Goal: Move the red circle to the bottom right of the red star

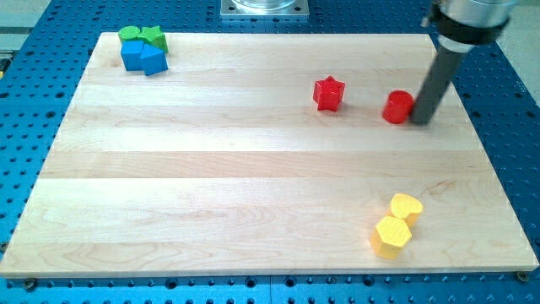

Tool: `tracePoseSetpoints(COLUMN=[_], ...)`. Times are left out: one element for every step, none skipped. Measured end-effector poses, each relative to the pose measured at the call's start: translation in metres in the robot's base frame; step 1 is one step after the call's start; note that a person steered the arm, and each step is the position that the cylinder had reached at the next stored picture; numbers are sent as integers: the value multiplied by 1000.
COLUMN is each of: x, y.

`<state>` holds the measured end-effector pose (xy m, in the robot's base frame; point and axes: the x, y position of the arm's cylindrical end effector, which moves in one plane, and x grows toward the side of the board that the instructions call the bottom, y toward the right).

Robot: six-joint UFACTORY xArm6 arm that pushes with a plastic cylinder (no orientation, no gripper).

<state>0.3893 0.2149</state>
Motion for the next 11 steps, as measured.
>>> tracePoseSetpoints(x=[-18, -34, -57, -41, -34, -38, -38, -33, -23, -22, -22], y=[-13, 6, 12, -20, -33, -33, -33, -43, -56, -56, -56])
